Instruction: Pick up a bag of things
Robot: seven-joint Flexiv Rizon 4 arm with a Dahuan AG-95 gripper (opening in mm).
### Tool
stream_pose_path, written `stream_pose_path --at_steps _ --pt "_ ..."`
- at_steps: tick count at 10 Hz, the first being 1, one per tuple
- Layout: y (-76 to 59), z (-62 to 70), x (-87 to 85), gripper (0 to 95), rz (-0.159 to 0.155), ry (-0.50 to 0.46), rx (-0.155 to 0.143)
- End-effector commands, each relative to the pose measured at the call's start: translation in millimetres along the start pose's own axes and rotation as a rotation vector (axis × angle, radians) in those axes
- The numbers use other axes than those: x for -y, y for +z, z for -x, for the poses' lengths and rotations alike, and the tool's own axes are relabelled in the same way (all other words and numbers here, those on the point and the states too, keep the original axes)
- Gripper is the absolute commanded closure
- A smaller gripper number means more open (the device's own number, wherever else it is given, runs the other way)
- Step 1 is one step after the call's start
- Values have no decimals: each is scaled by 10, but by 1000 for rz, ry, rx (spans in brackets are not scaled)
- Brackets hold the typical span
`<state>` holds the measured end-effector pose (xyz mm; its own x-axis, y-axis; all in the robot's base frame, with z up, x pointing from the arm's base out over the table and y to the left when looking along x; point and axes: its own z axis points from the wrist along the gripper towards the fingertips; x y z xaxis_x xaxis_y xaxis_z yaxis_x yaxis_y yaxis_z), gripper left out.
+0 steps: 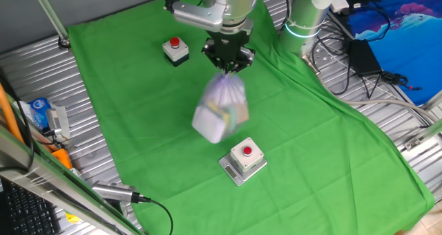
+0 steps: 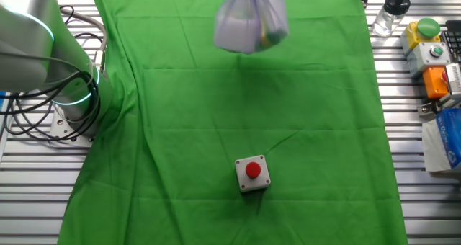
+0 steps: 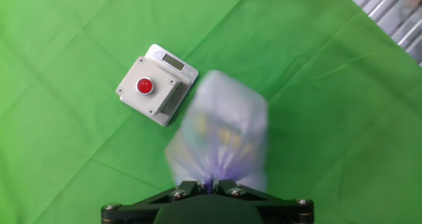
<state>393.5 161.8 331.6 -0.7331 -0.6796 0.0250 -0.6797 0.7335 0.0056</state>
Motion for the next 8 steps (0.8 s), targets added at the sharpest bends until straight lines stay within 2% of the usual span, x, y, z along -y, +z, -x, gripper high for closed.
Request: stream_pose_path --at_steps 1,3,5,6,8 --pt "-2 10 0 950 -3 8 11" --pt "-2 10 0 950 -6 12 10" --pt "81 -6 -47 950 -12 20 14" --pt "131 -38 -91 950 -20 30 25" --pt "140 -65 -95 950 -15 53 36"
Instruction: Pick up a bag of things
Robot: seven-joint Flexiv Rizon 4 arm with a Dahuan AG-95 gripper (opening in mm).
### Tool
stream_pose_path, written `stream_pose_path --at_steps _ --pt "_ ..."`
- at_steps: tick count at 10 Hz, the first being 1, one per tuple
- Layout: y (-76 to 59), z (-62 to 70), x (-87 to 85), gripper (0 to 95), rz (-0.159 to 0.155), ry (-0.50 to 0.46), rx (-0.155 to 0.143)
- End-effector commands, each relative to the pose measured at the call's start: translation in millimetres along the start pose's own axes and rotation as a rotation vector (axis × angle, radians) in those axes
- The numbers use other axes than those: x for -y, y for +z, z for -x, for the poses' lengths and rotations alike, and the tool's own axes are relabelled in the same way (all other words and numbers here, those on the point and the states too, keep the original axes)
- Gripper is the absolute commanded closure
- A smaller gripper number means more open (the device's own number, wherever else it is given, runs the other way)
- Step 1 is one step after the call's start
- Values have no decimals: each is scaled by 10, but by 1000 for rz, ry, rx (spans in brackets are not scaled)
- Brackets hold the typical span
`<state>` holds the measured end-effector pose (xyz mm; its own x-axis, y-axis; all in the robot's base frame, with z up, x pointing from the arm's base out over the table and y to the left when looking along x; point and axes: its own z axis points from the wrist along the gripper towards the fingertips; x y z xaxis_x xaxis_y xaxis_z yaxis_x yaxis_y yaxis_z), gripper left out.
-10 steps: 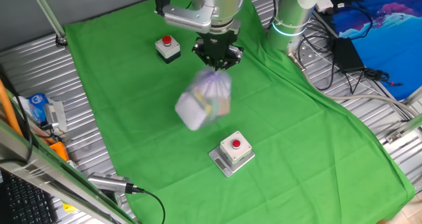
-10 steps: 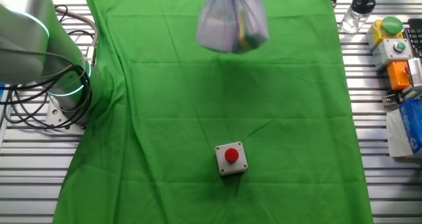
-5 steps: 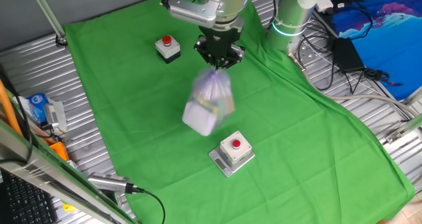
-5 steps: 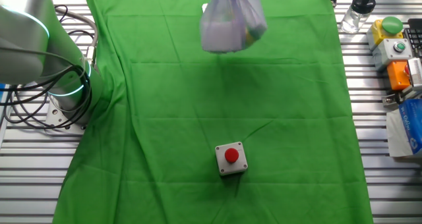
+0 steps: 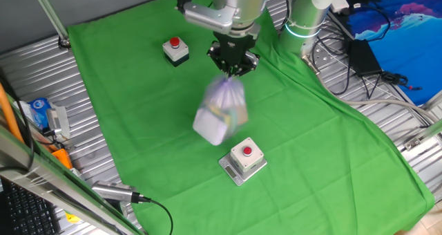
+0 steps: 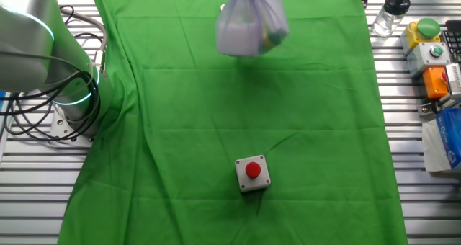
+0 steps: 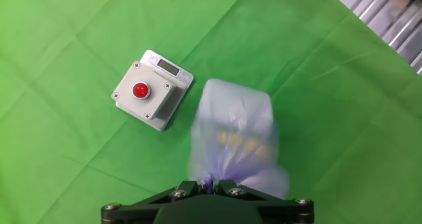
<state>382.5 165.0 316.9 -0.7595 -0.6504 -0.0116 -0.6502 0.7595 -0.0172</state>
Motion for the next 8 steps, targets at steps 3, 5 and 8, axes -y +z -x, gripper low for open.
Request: stream_pose_path --at_steps 3,5,8 --pt "-144 -49 166 950 14 2 -7" --pt "-219 -93 290 950 19 -18 -10" --pt "-329 -86 540 950 49 -53 -23"
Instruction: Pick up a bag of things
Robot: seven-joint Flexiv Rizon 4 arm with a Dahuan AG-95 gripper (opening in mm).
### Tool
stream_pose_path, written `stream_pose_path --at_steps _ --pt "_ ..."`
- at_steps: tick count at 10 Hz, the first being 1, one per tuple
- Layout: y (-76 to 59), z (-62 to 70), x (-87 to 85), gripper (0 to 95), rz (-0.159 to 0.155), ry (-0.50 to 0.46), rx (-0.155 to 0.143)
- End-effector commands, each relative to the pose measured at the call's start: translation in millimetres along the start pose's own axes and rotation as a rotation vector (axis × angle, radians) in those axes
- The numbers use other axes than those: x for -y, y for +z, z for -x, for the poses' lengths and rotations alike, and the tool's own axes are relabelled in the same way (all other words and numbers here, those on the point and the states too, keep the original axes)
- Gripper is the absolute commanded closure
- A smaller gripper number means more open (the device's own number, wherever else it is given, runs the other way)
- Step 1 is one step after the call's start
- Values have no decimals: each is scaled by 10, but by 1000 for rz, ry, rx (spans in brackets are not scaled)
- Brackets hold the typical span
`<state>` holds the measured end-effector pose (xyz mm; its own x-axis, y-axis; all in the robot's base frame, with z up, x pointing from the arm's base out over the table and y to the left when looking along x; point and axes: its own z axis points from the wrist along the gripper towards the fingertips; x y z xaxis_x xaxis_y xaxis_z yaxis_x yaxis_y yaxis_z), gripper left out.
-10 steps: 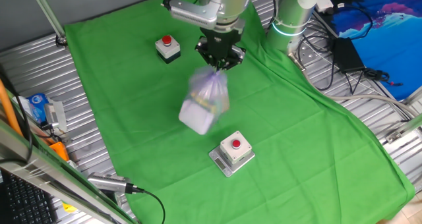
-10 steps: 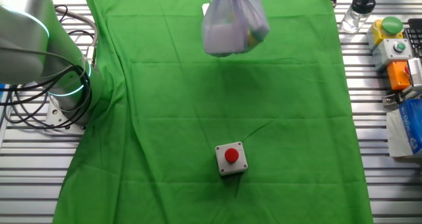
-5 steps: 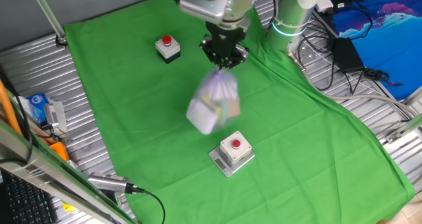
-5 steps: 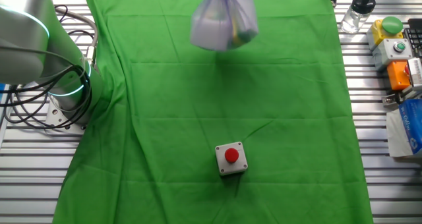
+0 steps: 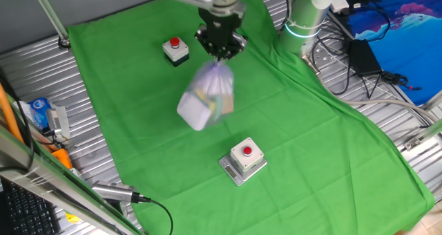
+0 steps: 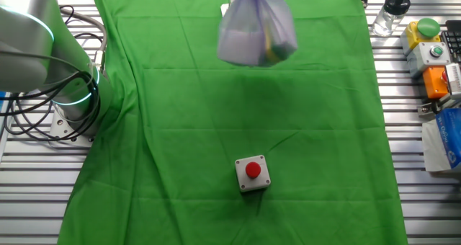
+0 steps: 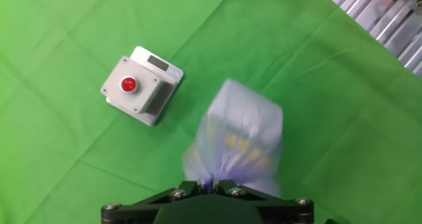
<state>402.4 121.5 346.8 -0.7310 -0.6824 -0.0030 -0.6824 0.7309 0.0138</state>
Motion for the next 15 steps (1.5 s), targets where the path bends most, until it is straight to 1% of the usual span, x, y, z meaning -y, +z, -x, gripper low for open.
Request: stream_pose_path --at_steps 1,2,4,5,11,15 --pt "-97 48 135 950 27 -15 -22" --pt "-165 57 183 950 34 -22 -30" --pt "-274 63 225 950 40 -31 -37" --pt "-297 55 231 950 41 -35 -36" --pt "-317 13 234 950 41 -44 -34" --pt "-349 -63 232 950 47 -48 -29"
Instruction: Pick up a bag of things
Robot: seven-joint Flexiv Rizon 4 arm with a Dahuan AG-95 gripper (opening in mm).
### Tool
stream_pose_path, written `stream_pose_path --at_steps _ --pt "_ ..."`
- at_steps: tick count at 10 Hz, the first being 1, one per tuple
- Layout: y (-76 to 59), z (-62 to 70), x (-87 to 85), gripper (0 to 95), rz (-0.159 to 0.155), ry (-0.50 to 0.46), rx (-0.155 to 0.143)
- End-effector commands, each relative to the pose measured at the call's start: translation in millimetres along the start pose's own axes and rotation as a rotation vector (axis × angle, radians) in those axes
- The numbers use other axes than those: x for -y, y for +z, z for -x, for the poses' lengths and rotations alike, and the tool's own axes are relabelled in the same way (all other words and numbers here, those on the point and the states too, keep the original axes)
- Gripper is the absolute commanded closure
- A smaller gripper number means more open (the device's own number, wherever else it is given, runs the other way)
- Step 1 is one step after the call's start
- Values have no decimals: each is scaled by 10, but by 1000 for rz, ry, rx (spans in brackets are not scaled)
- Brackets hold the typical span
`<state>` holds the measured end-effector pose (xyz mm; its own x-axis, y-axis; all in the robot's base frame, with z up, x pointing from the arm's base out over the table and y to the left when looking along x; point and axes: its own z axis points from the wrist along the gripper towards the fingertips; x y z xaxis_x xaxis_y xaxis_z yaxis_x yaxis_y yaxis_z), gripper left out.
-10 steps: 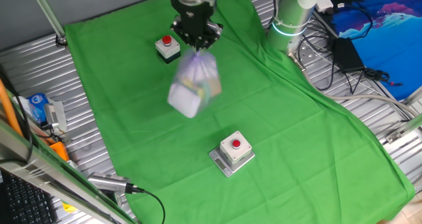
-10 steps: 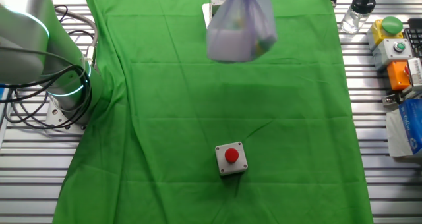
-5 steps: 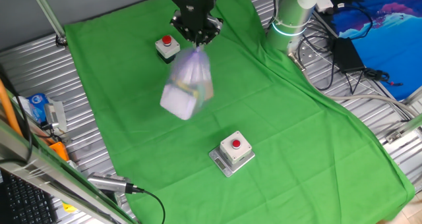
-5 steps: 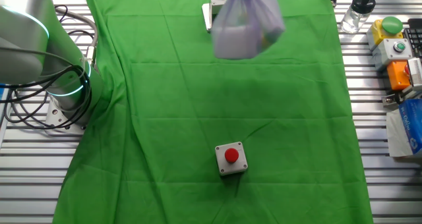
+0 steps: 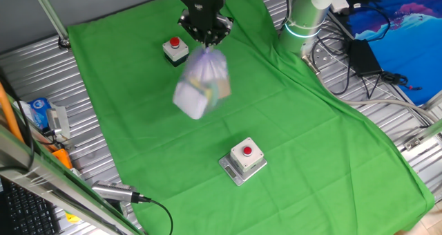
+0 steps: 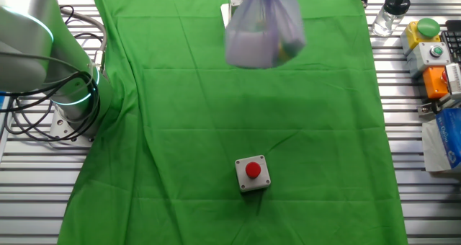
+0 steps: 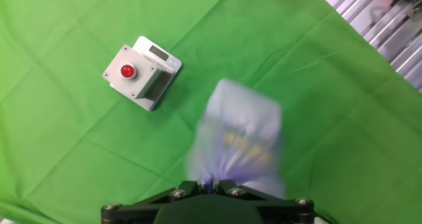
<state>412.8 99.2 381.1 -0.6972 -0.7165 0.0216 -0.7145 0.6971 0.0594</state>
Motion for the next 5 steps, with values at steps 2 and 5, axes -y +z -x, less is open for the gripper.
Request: stream_pose_path --at_steps 2,5 --pt "-10 -4 0 950 2 -5 -3" --pt "-18 -12 0 950 5 -7 -1"
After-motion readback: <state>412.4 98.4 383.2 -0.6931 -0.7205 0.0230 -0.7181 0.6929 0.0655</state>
